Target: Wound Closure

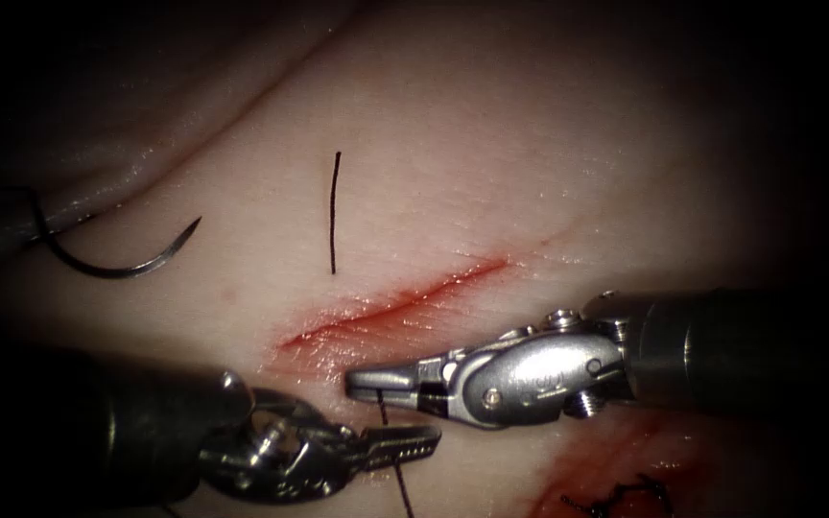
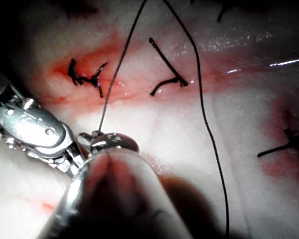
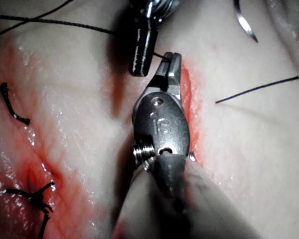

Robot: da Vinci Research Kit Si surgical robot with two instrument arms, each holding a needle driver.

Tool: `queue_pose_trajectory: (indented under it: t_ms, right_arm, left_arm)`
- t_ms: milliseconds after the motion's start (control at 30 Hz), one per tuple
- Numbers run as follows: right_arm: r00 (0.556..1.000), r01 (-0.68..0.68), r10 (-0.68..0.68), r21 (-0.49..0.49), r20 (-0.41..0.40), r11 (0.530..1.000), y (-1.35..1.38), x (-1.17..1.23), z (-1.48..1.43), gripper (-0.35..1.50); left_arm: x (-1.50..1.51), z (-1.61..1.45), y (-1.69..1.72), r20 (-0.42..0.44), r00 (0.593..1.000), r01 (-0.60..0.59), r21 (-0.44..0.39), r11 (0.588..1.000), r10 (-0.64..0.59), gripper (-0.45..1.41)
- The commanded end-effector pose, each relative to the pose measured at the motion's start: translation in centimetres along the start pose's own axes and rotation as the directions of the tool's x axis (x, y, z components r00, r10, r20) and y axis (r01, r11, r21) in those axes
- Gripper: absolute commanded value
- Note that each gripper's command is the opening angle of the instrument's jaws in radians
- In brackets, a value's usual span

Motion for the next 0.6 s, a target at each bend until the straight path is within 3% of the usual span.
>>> queue_pose_trajectory:
  t_ms: [33, 167, 300, 433, 600]
  right_arm:
    - [1.000, -0.003, 0.003, -0.009, 0.008, 1.000, 0.03, -0.07, 0.05, -0.35]
    - [1.000, -0.002, 0.002, -0.016, 0.017, 1.000, 0.08, -0.16, 0.02, -0.35]
    - [0.999, -0.033, 0.033, -0.023, 0.024, 0.999, 0.12, -0.25, 0.02, -0.35]
    - [0.997, -0.073, 0.074, -0.031, 0.030, 0.997, 0.19, -0.34, 0.00, -0.35]
    - [0.988, -0.151, 0.153, -0.055, 0.015, 0.987, 0.31, -0.47, -0.01, -0.35]
  left_arm:
    - [0.02, 0.07, 0.04, -0.001, 1.000, 0.000, -0.006, 1.000, 0.000, 0.56]
    - [0.05, 0.06, 0.01, -0.007, 1.000, 0.005, 0.058, 0.998, -0.005, 0.80]
    - [0.14, 0.10, -0.01, -0.011, 1.000, 0.010, 0.098, 0.995, -0.009, 0.88]
    - [0.22, 0.17, 0.02, -0.087, 0.996, 0.002, 0.114, 0.993, 0.008, 0.88]
    - [0.19, 0.25, 0.02, -0.077, 0.997, -0.013, 0.119, 0.993, 0.022, 0.68]
